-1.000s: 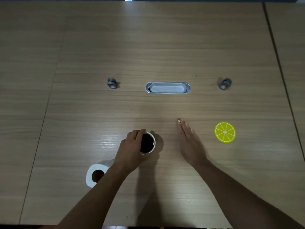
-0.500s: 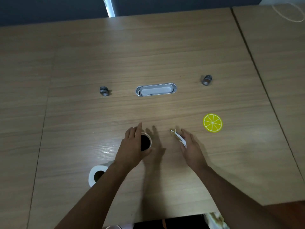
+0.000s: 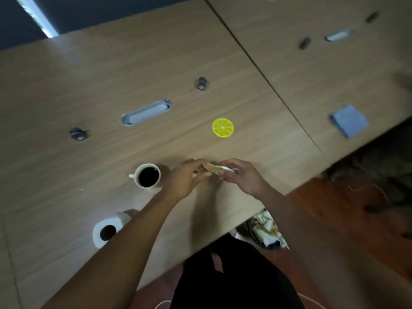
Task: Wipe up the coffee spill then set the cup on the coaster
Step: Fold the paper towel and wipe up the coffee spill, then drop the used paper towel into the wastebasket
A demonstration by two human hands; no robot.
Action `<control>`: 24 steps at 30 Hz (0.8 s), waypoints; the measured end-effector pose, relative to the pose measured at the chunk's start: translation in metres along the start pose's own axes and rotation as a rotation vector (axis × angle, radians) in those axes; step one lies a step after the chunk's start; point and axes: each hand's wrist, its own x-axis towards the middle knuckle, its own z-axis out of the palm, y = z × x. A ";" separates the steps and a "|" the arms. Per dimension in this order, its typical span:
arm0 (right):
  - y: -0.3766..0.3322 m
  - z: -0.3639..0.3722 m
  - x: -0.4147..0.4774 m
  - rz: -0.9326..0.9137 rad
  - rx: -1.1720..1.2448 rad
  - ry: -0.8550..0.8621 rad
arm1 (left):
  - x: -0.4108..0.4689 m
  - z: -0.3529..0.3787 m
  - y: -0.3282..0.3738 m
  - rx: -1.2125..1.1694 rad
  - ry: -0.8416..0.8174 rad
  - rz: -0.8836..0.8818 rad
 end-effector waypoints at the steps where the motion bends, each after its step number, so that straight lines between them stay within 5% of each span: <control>1: 0.002 -0.006 -0.009 0.037 0.055 0.016 | 0.002 0.007 0.005 -0.016 -0.003 -0.006; 11: 0.065 -0.085 -0.104 0.180 0.183 0.244 | 0.010 0.112 0.080 -0.321 -0.128 -0.180; 24: 0.239 -0.172 -0.212 0.431 0.247 0.440 | 0.006 0.335 0.118 -0.187 -0.414 -0.259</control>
